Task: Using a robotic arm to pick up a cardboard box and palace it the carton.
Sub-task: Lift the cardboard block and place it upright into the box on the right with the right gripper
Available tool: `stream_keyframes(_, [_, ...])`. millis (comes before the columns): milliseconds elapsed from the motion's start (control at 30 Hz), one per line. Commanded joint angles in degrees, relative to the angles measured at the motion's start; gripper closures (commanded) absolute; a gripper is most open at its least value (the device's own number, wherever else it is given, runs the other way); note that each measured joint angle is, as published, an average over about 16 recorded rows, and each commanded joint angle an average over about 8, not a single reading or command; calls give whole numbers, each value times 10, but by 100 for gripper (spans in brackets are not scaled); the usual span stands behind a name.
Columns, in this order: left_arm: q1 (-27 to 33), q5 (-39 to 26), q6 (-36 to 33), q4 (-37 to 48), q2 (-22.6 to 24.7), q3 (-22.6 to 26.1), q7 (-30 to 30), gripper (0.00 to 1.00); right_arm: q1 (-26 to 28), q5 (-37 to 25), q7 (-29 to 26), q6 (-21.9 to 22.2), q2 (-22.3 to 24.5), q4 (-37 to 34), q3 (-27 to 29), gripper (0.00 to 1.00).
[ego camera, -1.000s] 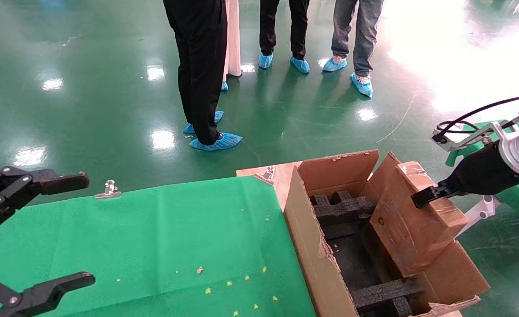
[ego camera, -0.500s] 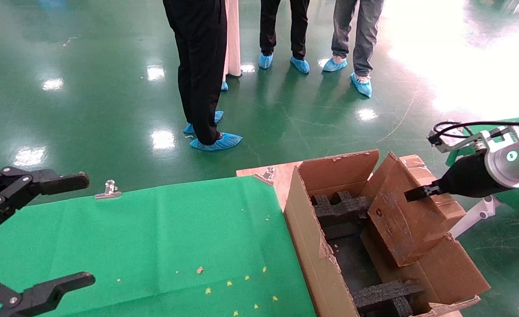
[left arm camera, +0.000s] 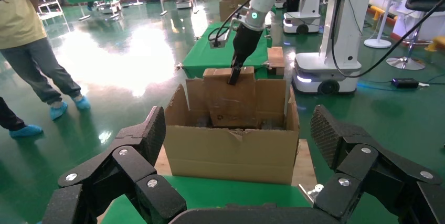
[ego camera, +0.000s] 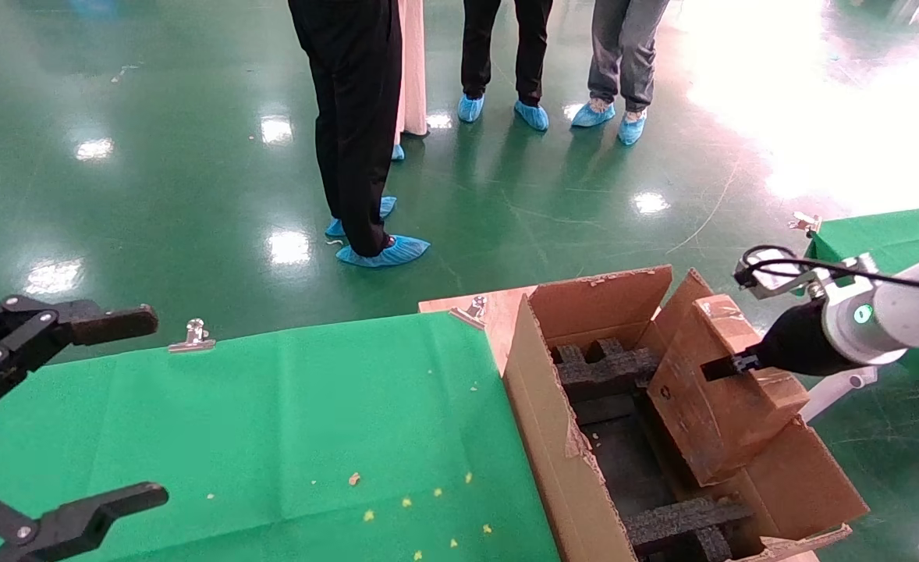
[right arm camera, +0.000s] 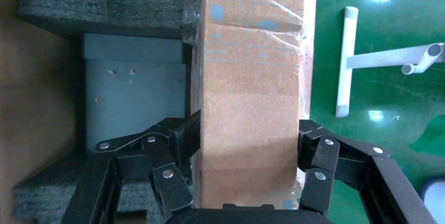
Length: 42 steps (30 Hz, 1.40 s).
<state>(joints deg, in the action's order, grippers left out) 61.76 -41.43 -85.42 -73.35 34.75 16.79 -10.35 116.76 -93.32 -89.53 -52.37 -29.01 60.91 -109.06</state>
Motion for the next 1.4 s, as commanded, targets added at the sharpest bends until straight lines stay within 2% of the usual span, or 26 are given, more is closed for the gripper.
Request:
stream_keyframes(33, [0, 0, 0, 0, 0, 0, 0, 0, -9, -11, -13, 12, -1, 6, -4, 100])
stream_keyframes(300, [0, 0, 0, 0, 0, 0, 0, 0, -39, -32, -38, 50, -16, 7, -13, 100])
stream_keyframes(800, [0, 1, 0, 0, 0, 1, 0, 0, -107, -26, -39, 112, -41, -18, -23, 100])
stream_keyframes(1400, [0, 1, 1, 0, -1, 1, 1, 0, -159, 11, 1, 119, -61, -54, -29, 100])
